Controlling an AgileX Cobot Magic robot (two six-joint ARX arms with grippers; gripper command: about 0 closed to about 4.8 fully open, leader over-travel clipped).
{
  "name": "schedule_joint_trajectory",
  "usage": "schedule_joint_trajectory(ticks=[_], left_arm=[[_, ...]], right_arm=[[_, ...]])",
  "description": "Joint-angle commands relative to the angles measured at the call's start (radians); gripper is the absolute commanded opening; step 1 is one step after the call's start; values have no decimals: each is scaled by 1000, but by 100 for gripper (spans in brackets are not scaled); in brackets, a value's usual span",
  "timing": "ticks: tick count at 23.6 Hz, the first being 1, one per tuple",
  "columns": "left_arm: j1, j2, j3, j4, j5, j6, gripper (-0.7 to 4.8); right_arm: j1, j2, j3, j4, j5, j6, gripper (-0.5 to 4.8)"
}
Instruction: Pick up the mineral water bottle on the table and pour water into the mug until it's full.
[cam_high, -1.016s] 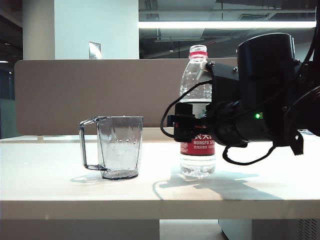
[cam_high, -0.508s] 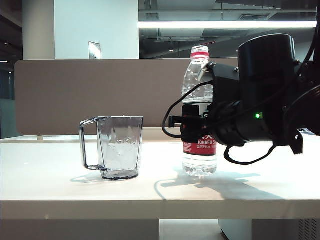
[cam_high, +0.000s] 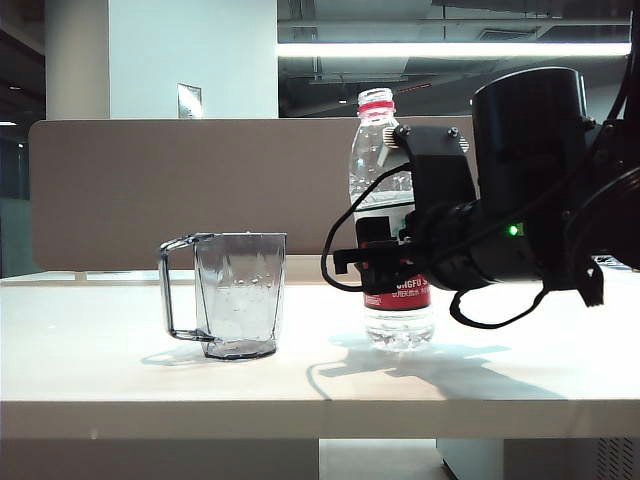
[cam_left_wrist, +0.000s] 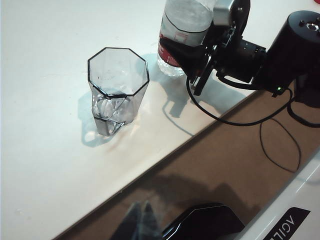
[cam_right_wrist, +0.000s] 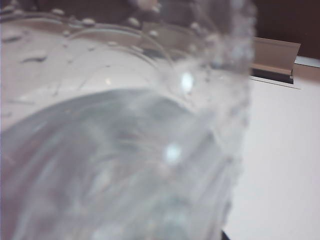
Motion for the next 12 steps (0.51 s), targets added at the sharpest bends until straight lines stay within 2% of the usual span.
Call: schedule_joint_trajectory(ticks=[1,9,12], left_arm=[[-1,-2,5,6,4,0,-5],[-1,-2,5,7,4,0,-5],[-1,-2,5,6,4,0,-5]], right_arm=[[-7,-1,31,-125,8,-30,259],[-6,-45,109,-287,9,-156,259],[-6,-75,148,-391,10,-248,260]])
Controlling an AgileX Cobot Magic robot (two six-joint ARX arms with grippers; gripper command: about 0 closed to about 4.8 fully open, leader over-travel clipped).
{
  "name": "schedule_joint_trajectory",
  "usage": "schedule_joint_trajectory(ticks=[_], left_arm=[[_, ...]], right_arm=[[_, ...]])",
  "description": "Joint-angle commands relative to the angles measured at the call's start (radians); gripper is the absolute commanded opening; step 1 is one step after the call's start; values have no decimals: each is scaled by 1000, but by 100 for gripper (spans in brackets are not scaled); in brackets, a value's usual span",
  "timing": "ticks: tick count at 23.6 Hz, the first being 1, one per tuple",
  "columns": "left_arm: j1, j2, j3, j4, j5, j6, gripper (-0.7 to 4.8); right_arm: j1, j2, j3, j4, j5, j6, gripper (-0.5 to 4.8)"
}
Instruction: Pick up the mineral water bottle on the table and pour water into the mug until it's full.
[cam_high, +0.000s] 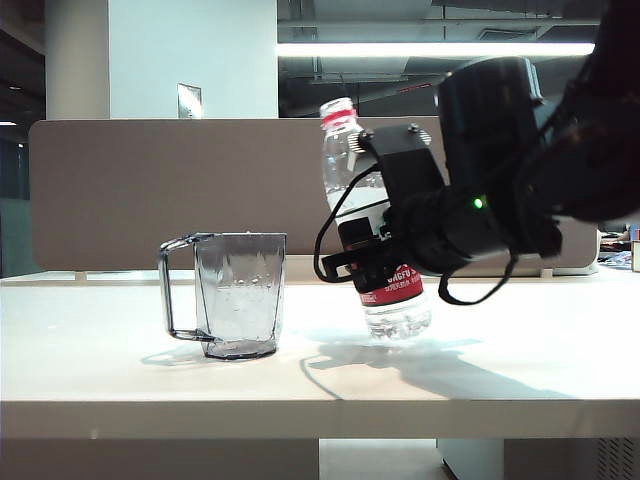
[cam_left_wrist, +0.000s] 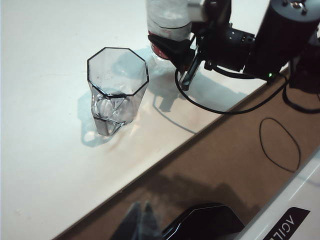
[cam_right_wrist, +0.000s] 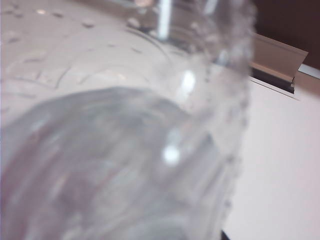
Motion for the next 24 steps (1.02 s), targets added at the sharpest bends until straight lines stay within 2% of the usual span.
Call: schedule_joint_trajectory(ticks=[1,9,13,24], left_arm=[[-1,-2,5,6,4,0,-5],[-1,-2,5,6,4,0,-5],[-1,-2,5,6,4,0,-5],[-1,-2,5,6,4,0,-5]], right_arm=[[-2,-31,34,-137,11,-113,260],[-1,-85,43,-159,58,-325,260],[-1,-116,43,-158,70,-476,260],[3,-117,43,-144,180,-725,260]])
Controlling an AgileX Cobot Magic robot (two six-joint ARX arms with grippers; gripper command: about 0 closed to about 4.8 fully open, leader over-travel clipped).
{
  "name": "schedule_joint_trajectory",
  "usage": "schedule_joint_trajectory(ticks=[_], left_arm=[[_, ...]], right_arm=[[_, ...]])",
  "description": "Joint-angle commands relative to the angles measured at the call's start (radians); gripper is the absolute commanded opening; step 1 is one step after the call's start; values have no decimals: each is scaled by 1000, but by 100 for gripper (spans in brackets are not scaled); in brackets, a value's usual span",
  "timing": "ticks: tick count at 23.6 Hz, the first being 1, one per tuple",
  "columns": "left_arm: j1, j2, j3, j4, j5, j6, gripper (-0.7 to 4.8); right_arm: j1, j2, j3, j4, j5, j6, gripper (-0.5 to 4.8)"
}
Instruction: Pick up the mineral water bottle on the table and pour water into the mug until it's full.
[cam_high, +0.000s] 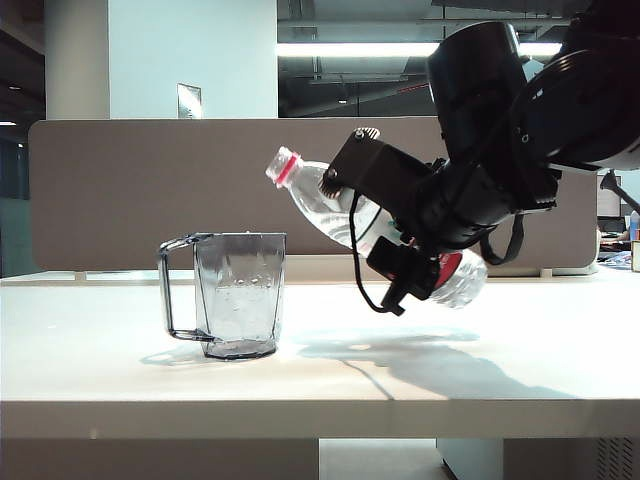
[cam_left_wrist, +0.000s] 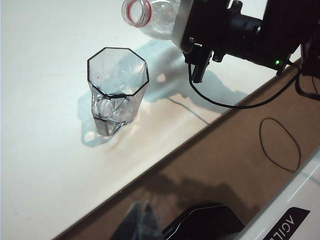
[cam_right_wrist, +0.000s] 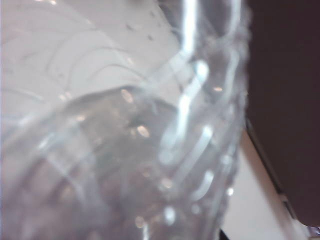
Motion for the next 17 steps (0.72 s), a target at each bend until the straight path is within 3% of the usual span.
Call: schedule_joint_trajectory(ticks=[1,17], left_arm=[[-1,-2,5,6,4,0,-5],[-1,-2,5,6,4,0,-5]], right_arm=[[2,-16,10,74,47,-106,260],[2,-16,10,230,73,-452,260]])
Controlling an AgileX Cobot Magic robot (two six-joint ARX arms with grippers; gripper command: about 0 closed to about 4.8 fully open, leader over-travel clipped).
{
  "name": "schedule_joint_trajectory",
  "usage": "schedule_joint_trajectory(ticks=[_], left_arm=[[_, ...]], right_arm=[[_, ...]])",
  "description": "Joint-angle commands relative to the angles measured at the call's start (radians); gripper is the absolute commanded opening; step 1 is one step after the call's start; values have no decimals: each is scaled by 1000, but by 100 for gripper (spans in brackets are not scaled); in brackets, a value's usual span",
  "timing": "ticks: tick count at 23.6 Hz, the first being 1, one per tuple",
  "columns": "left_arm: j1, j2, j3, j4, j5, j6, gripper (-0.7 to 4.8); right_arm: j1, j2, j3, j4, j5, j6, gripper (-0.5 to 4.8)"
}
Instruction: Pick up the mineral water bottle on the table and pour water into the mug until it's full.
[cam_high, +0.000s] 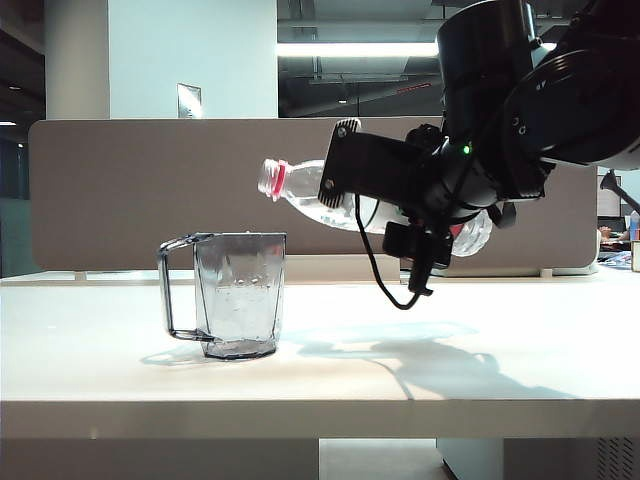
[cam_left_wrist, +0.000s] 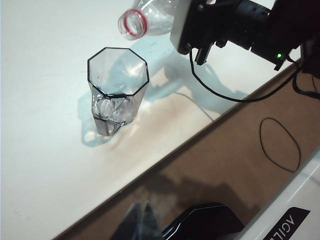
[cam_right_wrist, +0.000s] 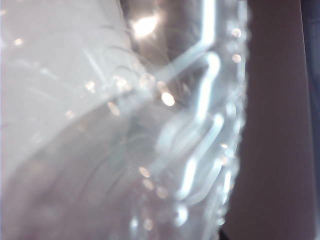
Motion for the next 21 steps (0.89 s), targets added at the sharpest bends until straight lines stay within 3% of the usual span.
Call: schedule_joint_trajectory(ticks=[1,21], left_arm=[[-1,-2,5,7,4,0,-5],[-1,-2,5,7,4,0,-5]], right_arm=[[2,-16,10,78,13,-51,260],[1,-16,10,146,19,-255,260]])
